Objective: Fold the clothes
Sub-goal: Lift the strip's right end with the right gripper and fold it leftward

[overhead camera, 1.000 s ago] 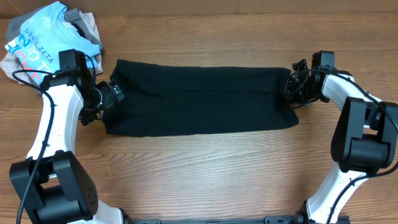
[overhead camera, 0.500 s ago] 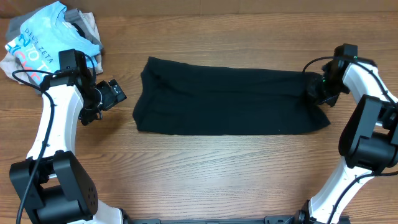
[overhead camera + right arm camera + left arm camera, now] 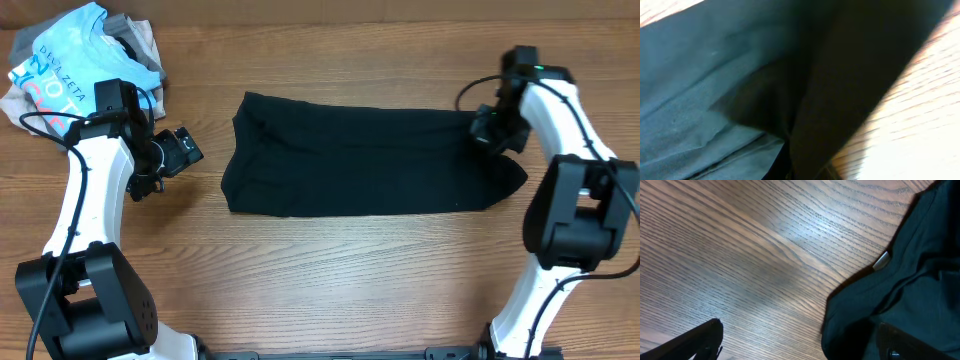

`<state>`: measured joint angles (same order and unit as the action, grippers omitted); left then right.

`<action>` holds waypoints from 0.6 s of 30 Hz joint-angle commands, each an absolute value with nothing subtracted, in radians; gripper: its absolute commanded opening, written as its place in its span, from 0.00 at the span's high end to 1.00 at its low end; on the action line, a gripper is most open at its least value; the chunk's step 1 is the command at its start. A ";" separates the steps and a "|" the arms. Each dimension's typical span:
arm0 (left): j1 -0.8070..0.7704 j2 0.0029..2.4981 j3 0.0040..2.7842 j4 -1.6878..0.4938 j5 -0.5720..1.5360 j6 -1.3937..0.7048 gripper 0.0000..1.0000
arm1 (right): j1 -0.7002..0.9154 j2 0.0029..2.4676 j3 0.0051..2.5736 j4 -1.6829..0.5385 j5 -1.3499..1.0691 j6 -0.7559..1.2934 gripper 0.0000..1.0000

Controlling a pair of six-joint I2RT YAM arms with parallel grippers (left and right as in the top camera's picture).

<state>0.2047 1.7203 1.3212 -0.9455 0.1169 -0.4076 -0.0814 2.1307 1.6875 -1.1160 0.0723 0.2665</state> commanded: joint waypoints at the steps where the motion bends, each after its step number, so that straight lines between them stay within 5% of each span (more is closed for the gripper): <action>1: 0.207 1.706 1.331 -0.939 0.124 -0.382 0.00 | -0.020 2.098 1.713 -1.123 0.159 0.306 0.96; 18: 0.207 1.706 1.331 -0.937 0.124 -0.382 0.00 | 0.186 2.098 1.713 -1.162 0.275 0.398 0.96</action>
